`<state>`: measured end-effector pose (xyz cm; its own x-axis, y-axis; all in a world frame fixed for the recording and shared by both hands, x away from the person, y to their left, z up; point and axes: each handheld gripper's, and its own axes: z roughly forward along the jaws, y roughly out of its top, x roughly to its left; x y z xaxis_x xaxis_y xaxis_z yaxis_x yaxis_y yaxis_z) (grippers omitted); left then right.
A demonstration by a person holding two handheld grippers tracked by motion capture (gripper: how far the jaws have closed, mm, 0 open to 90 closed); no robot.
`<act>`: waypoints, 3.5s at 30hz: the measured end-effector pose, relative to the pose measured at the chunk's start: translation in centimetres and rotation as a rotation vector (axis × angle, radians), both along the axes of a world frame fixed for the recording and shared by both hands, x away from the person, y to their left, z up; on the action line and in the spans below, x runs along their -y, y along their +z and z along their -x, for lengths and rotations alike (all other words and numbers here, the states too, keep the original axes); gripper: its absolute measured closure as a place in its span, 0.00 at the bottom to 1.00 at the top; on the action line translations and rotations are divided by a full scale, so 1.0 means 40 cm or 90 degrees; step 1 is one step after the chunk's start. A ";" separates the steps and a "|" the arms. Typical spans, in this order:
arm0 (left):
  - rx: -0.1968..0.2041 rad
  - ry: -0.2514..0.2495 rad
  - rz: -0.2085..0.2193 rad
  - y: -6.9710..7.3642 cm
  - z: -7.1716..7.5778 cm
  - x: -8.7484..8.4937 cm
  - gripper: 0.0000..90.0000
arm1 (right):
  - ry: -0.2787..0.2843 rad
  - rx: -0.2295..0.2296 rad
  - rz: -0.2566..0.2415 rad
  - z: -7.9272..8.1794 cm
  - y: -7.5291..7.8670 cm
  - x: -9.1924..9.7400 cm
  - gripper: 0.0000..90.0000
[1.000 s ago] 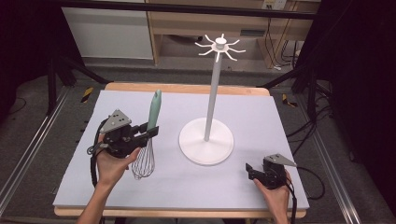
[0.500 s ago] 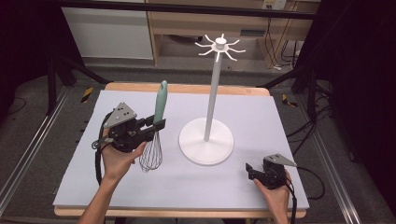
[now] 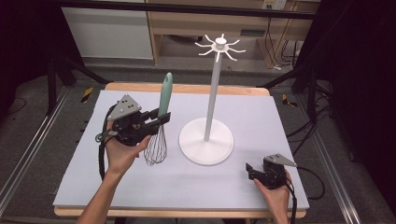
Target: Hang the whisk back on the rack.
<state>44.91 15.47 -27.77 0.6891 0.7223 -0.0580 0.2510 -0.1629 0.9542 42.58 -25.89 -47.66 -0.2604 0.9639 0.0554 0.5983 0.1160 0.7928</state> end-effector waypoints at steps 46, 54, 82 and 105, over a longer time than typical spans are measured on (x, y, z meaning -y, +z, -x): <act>0.037 -0.034 -0.027 0.122 -0.056 0.118 0.76 | -0.005 0.000 0.000 -0.001 0.000 0.003 0.29; 0.036 -0.032 -0.038 0.131 -0.067 0.131 0.76 | -0.004 0.000 -0.004 -0.001 0.001 0.003 0.29; 0.026 -0.036 -0.040 0.127 -0.103 0.173 0.76 | -0.003 0.002 -0.004 -0.002 0.001 0.004 0.29; 0.025 -0.029 -0.033 0.097 -0.124 0.197 0.76 | -0.001 -0.001 -0.003 -0.002 0.001 0.003 0.29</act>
